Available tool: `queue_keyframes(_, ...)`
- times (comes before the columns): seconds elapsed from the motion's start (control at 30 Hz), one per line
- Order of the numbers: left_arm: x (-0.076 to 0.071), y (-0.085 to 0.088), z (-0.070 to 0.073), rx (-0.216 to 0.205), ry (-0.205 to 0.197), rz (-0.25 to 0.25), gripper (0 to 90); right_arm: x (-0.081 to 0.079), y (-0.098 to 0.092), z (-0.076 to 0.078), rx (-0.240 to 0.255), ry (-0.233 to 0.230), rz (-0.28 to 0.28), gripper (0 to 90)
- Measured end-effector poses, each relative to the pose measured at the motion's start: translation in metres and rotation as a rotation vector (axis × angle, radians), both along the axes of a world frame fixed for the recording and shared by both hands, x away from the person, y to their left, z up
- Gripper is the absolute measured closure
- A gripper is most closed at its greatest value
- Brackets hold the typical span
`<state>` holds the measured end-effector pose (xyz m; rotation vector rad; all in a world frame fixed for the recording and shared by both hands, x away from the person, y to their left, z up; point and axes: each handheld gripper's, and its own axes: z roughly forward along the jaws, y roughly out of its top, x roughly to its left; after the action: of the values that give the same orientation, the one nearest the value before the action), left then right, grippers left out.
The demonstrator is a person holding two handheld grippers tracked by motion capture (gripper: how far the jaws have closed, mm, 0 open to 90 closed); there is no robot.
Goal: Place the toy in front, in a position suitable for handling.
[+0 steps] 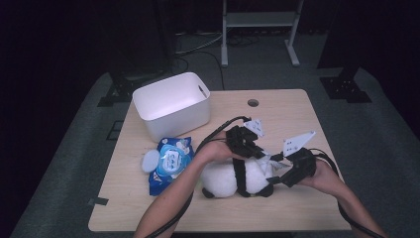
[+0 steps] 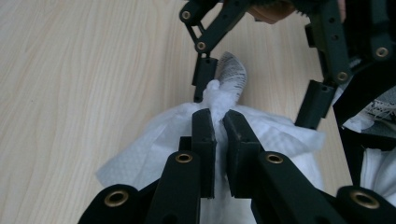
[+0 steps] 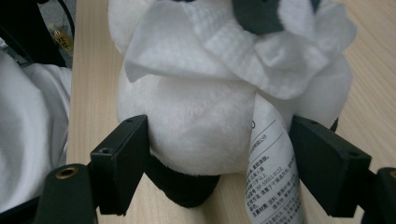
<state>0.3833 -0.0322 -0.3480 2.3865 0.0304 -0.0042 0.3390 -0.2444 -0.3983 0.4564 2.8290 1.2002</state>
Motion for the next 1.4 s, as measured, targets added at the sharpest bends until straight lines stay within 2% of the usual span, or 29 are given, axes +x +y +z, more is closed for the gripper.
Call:
queue_keyframes(0.37, -0.024, 0.016, 0.002, -0.001, -0.032, -0.021, 83.0, 0.002, 0.002, 0.000, -0.006, 0.003, -0.015, 21.1)
queue_keyframes(0.5, -0.032, 0.024, 0.001, 0.008, -0.048, -0.029, 82.9, 0.003, 0.003, 0.000, -0.004, 0.014, -0.025, 21.1)
queue_keyframes(0.83, -0.050, 0.044, -0.006, 0.033, -0.062, -0.031, 82.7, 0.005, 0.004, 0.000, -0.005, 0.012, -0.034, 21.1)
queue_keyframes(1.27, -0.060, 0.068, -0.015, 0.062, -0.058, -0.010, 82.6, 0.005, 0.004, 0.000, -0.002, 0.010, -0.035, 21.1)
queue_keyframes(1.4, -0.060, 0.076, -0.015, 0.057, -0.056, 0.003, 82.6, 0.004, 0.004, 0.001, -0.002, 0.009, -0.035, 21.1)
